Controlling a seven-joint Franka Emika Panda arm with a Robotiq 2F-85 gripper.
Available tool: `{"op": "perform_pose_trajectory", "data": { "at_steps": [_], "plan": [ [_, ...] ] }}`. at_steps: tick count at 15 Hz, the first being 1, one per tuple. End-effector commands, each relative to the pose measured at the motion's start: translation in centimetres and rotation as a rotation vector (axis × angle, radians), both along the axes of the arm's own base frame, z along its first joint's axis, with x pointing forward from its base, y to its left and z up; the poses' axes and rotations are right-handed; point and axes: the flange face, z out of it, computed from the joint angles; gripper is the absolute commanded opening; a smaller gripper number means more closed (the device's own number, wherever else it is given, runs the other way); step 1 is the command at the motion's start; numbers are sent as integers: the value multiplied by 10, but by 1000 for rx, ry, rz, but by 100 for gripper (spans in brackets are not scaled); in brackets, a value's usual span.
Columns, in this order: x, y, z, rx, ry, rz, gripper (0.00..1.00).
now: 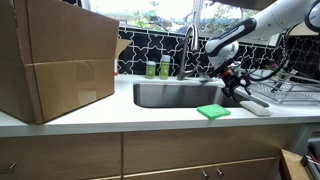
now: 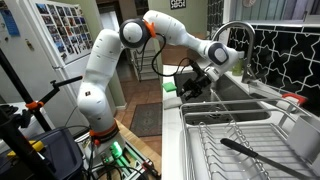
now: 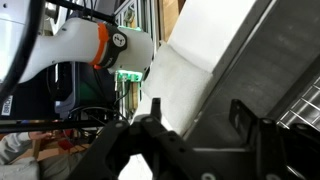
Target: Put the white sponge on the edge of the sink then put the green sponge in the sponge holder
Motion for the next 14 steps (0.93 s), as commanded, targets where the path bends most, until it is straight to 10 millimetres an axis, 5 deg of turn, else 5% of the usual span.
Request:
{"op": "perform_pose_trajectory", "data": {
  "at_steps": [1,3,4,8,14],
  "plan": [
    [10,4,21,21,-70,-92,100],
    [12,4,17,20,-61,-51,92],
    [15,6,22,24,-80,-59,100],
    [18,7,28,26,-97,-63,100],
    [45,38,11,173,-173,-215,100]
  ]
}}
